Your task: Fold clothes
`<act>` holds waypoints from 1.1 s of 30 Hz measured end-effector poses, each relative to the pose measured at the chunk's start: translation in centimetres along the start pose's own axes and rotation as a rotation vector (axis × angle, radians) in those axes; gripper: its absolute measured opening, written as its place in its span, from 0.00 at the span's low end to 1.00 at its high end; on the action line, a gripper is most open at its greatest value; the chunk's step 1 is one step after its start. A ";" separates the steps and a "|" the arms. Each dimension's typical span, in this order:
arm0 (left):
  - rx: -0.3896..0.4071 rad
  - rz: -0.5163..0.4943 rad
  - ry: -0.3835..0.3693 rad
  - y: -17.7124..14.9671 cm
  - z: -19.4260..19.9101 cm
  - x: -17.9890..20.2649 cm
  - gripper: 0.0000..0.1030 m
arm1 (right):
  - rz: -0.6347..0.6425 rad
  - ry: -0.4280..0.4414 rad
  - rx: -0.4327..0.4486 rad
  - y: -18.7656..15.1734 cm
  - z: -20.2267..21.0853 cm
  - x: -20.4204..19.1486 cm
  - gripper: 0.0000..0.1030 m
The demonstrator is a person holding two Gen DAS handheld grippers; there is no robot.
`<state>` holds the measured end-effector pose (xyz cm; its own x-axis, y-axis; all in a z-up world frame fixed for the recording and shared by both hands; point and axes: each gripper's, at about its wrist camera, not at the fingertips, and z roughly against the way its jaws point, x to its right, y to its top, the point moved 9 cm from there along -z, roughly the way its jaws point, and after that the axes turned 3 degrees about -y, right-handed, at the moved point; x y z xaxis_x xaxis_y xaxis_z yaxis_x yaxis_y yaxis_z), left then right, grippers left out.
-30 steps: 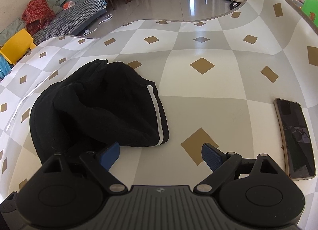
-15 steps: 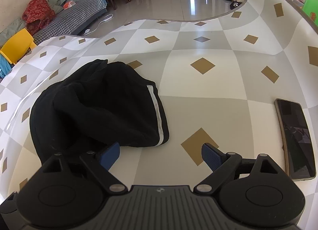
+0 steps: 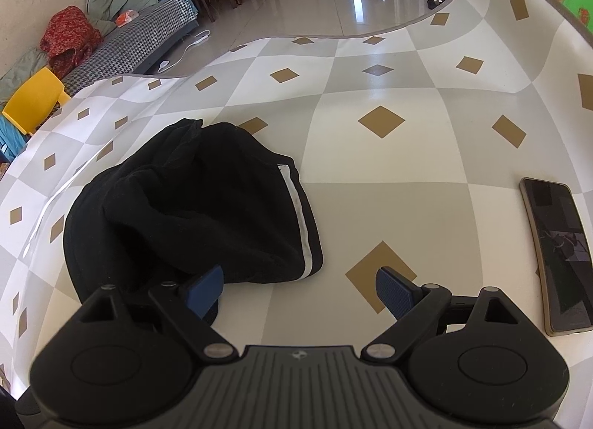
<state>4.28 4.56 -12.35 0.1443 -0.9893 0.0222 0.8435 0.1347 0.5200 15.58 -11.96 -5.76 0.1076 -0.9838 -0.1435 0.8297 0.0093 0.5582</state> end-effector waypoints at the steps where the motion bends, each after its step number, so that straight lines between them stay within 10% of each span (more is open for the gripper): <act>1: 0.001 0.000 0.000 0.0 0.0 0.0 1.00 | -0.001 0.002 -0.001 0.0 0.0 0.0 0.87; 33: 0.044 -0.016 0.079 2.5 1.1 -0.9 1.00 | -0.066 0.128 0.122 4.6 -1.9 -1.5 0.87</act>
<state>5.74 5.69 -10.12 0.1732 -0.9835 -0.0531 0.8229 0.1149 0.5565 20.29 -10.08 -4.55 0.1305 -0.9507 -0.2814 0.7652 -0.0839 0.6383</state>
